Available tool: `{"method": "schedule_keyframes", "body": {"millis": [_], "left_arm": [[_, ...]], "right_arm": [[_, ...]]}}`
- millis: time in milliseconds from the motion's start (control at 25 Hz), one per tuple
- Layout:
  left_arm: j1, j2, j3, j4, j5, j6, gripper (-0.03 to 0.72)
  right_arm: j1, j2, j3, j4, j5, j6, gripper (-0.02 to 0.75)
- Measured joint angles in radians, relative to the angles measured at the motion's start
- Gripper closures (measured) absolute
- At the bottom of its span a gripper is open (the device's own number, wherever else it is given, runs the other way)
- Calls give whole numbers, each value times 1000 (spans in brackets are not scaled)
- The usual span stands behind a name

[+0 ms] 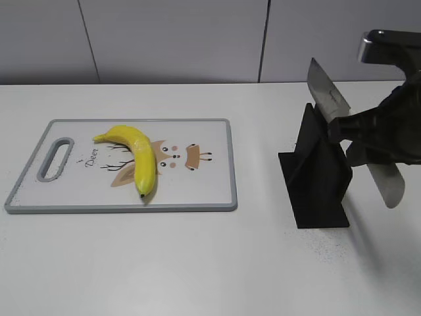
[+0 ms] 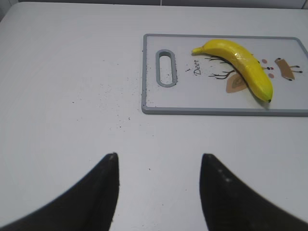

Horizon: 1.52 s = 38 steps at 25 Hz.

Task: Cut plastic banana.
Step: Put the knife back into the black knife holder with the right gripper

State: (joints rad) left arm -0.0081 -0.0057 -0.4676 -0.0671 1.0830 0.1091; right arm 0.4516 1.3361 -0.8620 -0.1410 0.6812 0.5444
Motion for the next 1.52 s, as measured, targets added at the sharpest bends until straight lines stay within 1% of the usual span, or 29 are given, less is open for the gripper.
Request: {"method": "schedule_keyframes", "body": {"millis": [560,760,800,840,1000,1040,1080,1200,1440,1520], "left_arm": [[0,0,0,0,-1,0,162],[0,0,0,0,-1,0,162],[0,0,0,0,-1,0,162],[0,0,0,0,-1,0,162],[0,0,0,1,-1,0,162],[0,0,0,1,-1,0,162],[0,0,0,1,-1,0,162],[0,0,0,1,-1,0,162],[0,0,0,1,-1,0,162],[0,0,0,1,-1,0,162]], "right_arm": [[0,107,0,7,-22,0,578],[0,107,0,30,23,-3,573],[0,107,0,41,28,-9,554],[0,107,0,49,29,-18,509],[0,107,-13,98,49,-78,259],[0,107,-24,113,63,-100,209],[0,104,-33,123,74,-119,180],[0,60,-52,141,99,-166,144],[0,-149,-53,141,166,-363,144],[0,-238,-20,150,179,-448,145]]}}
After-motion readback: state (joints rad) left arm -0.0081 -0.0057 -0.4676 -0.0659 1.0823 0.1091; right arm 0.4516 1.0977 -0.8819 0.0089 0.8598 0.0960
